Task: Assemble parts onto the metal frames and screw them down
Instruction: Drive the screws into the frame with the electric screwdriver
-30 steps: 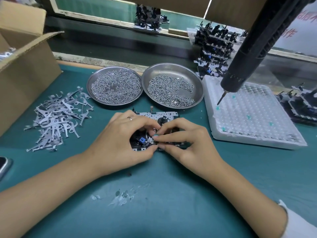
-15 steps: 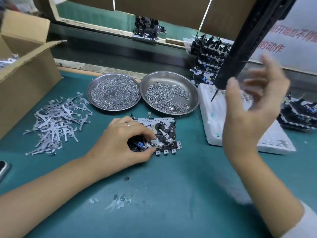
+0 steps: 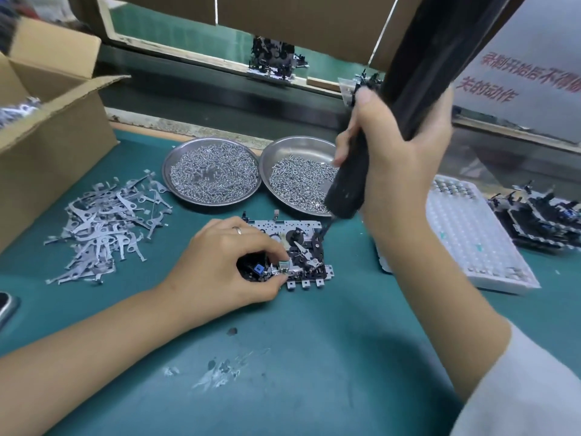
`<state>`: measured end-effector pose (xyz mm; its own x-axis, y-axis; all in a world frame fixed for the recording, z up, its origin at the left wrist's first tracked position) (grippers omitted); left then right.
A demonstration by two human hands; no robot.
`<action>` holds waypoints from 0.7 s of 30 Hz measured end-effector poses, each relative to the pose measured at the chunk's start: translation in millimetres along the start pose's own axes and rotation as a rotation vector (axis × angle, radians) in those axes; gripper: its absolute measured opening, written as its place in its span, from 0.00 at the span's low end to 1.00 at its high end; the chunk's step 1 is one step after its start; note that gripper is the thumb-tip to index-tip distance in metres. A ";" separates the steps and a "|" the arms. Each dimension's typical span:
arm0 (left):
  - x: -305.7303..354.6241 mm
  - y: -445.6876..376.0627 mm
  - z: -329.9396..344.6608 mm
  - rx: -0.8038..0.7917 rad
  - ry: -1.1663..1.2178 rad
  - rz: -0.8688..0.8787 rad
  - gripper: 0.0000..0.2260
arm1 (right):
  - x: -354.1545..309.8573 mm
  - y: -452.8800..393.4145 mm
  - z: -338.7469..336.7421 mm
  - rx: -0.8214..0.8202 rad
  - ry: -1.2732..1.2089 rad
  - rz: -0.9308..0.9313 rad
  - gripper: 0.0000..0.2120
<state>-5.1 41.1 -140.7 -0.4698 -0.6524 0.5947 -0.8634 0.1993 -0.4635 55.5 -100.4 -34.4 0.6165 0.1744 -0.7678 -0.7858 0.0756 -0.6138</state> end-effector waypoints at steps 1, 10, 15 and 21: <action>-0.6 0.0 0.1 0.000 0.000 -0.002 0.08 | 2.9 10.3 4.9 -0.018 -0.045 0.014 0.10; -1.2 0.1 0.9 -0.006 -0.019 -0.001 0.08 | 23.2 43.4 13.7 -0.033 -0.139 0.089 0.10; -0.6 0.7 0.8 0.002 -0.020 0.016 0.08 | 25.7 43.0 13.2 -0.031 -0.126 0.107 0.10; 0.3 2.0 0.2 0.028 -0.037 0.029 0.08 | 25.3 43.2 13.0 -0.022 -0.119 0.116 0.11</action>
<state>-6.9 41.2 -141.6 -0.4866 -0.6734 0.5565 -0.8441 0.1982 -0.4983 36.5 -79.9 -78.0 0.5109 0.2961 -0.8070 -0.8490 0.0267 -0.5277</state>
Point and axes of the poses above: each hand's wrist, its own y-axis away from the middle knuckle, its own z-axis out of the palm, x = y × z, the point moved 9 cm from there along -y, towards the middle knuckle, and after that the axes turned 1 degree about z, right-handed, at the moved point
